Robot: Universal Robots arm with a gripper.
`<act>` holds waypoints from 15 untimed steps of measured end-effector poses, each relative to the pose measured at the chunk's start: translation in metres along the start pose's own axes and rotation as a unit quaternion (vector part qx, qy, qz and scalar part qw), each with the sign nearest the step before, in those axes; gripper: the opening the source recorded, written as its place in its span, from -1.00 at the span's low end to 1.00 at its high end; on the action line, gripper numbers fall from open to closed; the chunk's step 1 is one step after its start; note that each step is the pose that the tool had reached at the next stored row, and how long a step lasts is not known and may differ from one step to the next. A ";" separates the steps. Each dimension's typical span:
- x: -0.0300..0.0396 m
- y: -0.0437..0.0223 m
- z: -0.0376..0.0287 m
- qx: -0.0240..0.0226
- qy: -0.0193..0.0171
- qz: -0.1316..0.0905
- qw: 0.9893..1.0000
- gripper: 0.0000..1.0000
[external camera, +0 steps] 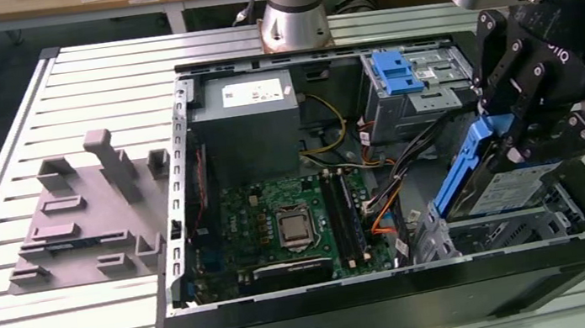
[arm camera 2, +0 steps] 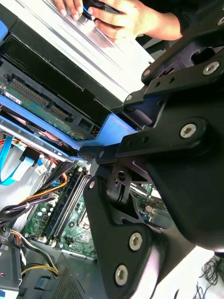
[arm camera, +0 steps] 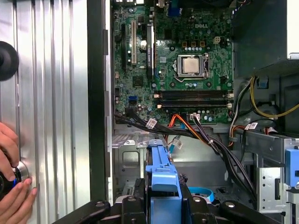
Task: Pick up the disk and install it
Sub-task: 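Insert the disk into the insertion slot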
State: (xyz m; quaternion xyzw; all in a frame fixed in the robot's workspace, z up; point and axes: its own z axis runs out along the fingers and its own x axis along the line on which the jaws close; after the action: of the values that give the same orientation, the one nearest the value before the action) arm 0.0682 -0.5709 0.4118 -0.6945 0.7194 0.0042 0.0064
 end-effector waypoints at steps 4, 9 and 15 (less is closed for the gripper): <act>0.0000 0.0000 0.0030 0.000 0.000 0.000 1.000 -0.12; 0.0002 0.0000 0.0119 0.000 0.000 0.000 1.000 -0.15; 0.0004 0.0000 0.0228 0.000 0.000 0.000 1.000 -0.63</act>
State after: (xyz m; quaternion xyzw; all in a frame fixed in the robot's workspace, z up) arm 0.0682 -0.5710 0.3890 -0.6945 0.7194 0.0041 0.0065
